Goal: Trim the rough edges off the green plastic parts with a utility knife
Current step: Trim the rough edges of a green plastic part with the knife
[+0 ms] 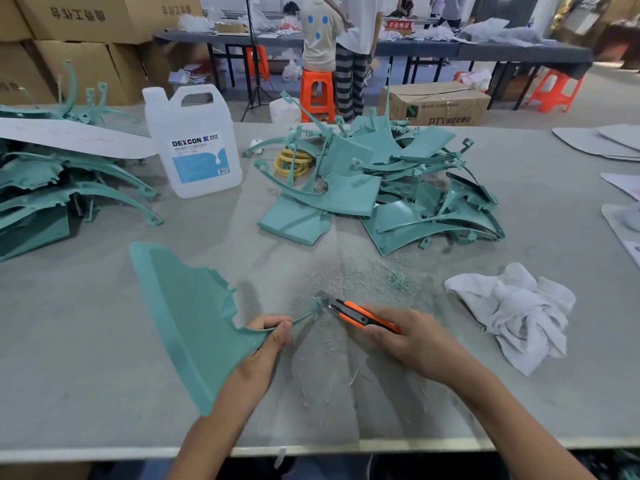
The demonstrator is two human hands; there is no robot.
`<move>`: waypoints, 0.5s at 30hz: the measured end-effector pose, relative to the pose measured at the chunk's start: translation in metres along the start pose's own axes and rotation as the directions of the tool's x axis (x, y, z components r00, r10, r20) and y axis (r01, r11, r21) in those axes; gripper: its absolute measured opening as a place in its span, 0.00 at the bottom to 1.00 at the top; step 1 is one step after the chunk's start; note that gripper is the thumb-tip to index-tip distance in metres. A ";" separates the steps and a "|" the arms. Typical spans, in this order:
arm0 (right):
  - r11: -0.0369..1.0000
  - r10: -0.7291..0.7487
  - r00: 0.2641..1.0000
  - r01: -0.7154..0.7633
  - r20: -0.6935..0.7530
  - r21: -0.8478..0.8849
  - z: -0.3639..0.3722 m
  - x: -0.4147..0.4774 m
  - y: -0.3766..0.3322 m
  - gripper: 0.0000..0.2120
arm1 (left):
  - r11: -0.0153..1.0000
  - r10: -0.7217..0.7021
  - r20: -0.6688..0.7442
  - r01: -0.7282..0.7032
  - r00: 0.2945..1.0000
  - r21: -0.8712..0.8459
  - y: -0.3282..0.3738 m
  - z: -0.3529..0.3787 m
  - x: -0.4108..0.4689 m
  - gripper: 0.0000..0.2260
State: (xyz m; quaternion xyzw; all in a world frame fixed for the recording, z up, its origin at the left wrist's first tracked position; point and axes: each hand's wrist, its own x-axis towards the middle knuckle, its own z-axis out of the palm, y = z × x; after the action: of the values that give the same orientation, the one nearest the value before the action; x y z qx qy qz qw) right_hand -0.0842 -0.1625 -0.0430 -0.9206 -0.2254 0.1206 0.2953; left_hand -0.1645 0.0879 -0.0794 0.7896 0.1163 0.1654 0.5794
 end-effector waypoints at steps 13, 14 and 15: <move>0.795 0.229 0.946 -0.046 -0.229 0.604 -0.002 -0.006 -0.006 0.07 | 0.728 -0.085 0.557 0.434 0.826 -0.531 0.036 -0.018 -0.014 0.17; 0.727 0.222 0.951 -0.012 -0.218 0.687 -0.003 -0.005 -0.015 0.08 | 0.715 -0.049 0.612 0.456 0.789 -0.530 0.039 -0.016 -0.017 0.16; 0.666 0.206 0.957 0.015 -0.203 0.746 -0.003 -0.004 -0.025 0.10 | 0.711 -0.022 0.656 0.473 0.755 -0.521 0.042 -0.013 -0.019 0.16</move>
State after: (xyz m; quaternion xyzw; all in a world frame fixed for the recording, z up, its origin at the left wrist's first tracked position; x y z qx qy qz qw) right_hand -0.0954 -0.1481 -0.0253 -0.7394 -0.0654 0.0905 0.6639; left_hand -0.1880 0.0796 -0.0382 0.5174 -0.0303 -0.1505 0.8419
